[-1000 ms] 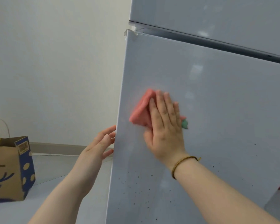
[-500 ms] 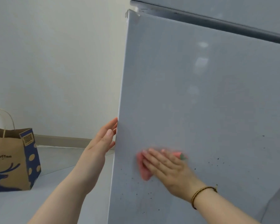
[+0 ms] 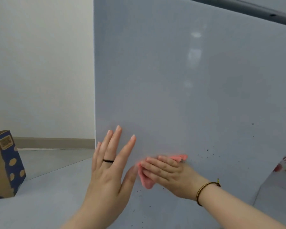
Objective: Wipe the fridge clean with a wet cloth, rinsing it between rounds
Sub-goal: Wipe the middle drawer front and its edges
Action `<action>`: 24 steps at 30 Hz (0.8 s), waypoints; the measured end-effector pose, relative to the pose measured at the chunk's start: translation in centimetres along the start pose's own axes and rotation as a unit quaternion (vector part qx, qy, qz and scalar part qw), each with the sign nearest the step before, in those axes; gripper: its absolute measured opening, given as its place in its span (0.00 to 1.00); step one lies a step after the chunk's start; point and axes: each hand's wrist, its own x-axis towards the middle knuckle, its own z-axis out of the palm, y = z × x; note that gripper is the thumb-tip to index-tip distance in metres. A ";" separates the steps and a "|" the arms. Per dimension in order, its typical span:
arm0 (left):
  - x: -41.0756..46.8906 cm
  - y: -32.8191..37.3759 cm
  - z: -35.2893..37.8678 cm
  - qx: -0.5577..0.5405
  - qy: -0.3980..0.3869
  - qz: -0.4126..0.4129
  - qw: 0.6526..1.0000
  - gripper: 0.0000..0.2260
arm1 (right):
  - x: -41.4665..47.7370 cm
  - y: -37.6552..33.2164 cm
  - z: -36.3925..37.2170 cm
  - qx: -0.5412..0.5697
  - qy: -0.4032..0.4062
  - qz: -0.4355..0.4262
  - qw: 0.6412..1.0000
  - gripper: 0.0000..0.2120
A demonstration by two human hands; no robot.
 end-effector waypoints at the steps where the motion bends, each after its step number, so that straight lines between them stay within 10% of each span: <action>1: -0.1 -0.2 0.3 0.032 -0.012 0.007 0.999 0.21 | 0.0 0.6 -0.3 0.008 0.019 0.019 1.000 0.23; 8: -0.1 -0.4 2.6 0.224 -0.040 -0.002 0.974 0.28 | -0.7 4.8 -1.9 0.049 0.119 0.406 0.905 0.27; 17: -0.1 -0.6 2.8 0.233 -0.038 0.017 0.972 0.37 | -2.4 -5.6 0.2 0.174 0.119 0.812 0.544 0.35; 20: 0.0 0.2 3.3 0.218 -0.003 0.003 0.976 0.36 | -1.3 -3.2 -1.0 0.172 0.140 0.800 0.557 0.30; 24: 1.0 1.6 4.2 0.198 0.045 0.043 0.978 0.33 | -0.9 4.0 -2.5 0.122 0.193 0.636 0.737 0.24</action>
